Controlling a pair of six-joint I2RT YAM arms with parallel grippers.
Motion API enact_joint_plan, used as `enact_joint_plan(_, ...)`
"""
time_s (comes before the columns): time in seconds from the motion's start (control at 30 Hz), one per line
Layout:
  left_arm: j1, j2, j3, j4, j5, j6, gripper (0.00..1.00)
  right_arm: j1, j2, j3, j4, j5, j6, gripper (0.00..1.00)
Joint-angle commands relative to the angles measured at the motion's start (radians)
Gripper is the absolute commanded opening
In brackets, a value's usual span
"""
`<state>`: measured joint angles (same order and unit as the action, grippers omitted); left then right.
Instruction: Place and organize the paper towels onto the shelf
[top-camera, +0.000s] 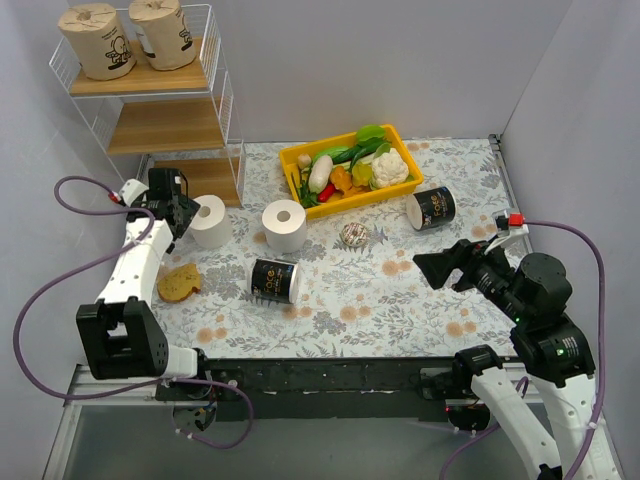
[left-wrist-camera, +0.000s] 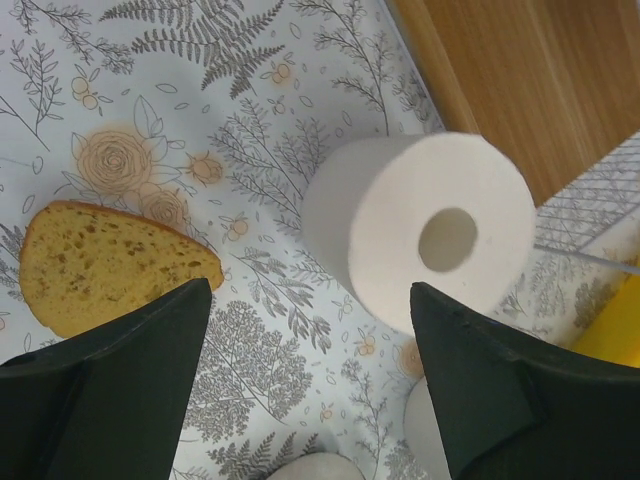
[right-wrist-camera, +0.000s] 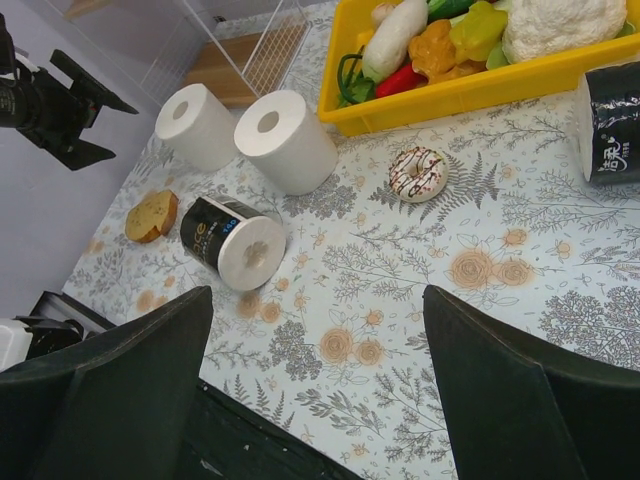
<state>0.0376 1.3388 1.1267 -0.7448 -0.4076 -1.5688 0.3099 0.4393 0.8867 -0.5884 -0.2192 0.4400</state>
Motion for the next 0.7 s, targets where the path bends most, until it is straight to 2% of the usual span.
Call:
enact_joint_plan(0.0,0.031,0.049,0.064,-0.025,-0.017,-0.047,0.79,0.001,-0.016,-0.003,0.052,-0.014,-0.004,0.92)
enact_joint_plan(0.47,0.036,0.089,-0.016,0.194,0.067,0.018,0.80,0.001,-0.005,-0.029,0.078,-0.008,-0.012,0.92)
enact_joint_plan(0.67,0.036,0.128,-0.030,0.211,0.110,0.009,0.75,0.001,0.001,-0.025,0.081,-0.005,-0.020,0.92)
